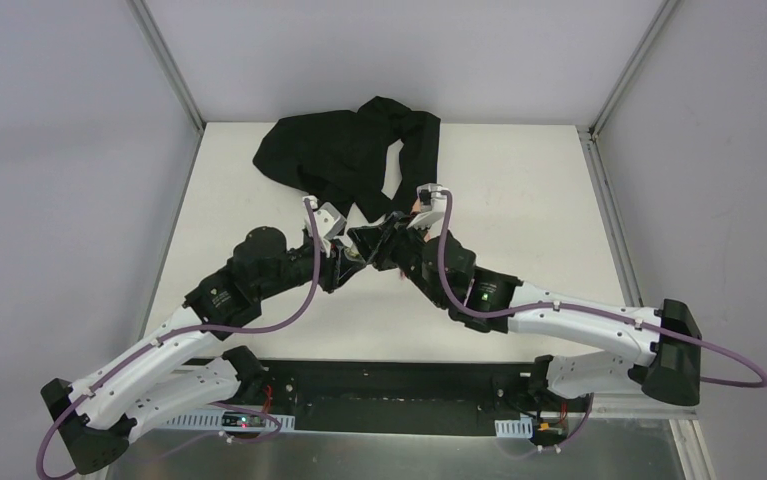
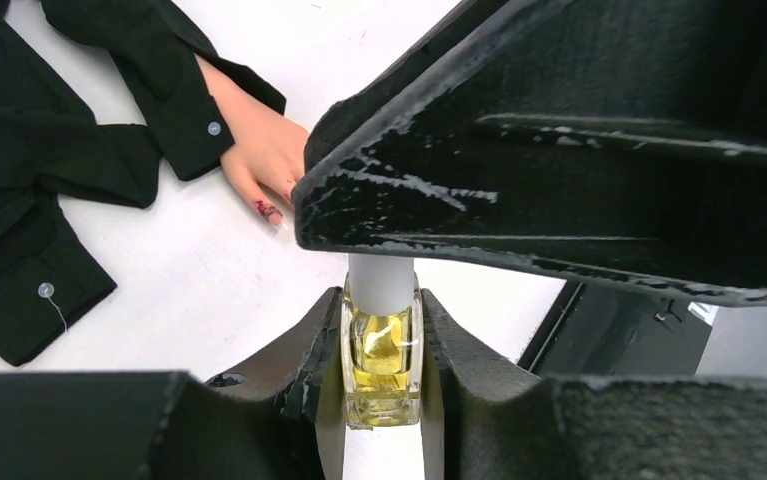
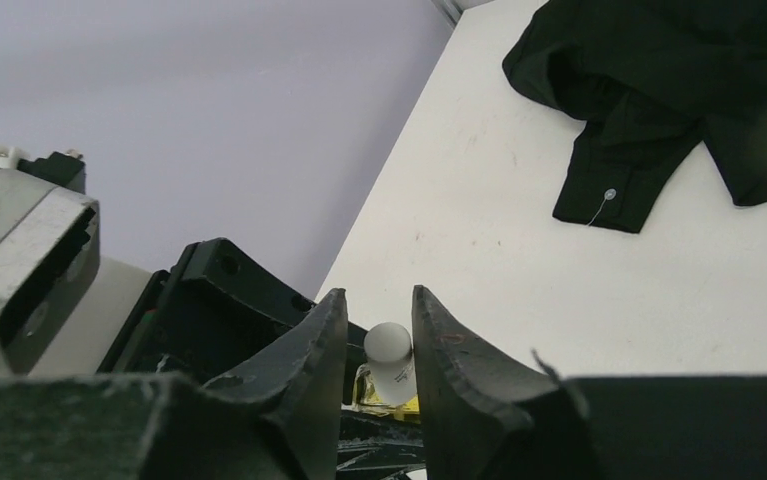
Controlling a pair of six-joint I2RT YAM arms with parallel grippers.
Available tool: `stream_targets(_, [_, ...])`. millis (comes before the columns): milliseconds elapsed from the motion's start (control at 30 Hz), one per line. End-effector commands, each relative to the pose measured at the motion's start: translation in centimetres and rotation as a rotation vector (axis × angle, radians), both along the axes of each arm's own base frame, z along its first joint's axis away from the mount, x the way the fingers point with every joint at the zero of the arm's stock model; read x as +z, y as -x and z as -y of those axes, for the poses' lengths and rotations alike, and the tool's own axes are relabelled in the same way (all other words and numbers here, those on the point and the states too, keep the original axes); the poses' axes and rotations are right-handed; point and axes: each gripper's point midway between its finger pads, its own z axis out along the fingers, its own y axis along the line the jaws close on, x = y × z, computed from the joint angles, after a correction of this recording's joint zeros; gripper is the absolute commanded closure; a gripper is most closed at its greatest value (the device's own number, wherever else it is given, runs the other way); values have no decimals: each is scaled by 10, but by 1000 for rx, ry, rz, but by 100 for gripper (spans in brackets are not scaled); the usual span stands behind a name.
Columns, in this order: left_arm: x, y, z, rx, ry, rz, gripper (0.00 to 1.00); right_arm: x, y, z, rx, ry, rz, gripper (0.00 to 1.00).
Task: Paint the nails
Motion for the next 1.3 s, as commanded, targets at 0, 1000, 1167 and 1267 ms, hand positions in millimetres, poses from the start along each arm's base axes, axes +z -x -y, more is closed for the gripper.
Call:
stream_targets(0, [20, 2, 3, -17, 53, 49, 100, 21, -4, -3, -34, -23, 13, 68])
stream_targets(1000, [50, 96, 34, -589, 160, 20, 100, 39, 90, 11, 753, -19, 306, 100])
stream_targets(1167, [53, 109, 35, -670, 175, 3, 100, 41, 126, 21, 949, -49, 388, 100])
stream_targets(1267, [52, 106, 35, -650, 174, 10, 100, 43, 138, 26, 1015, -67, 410, 100])
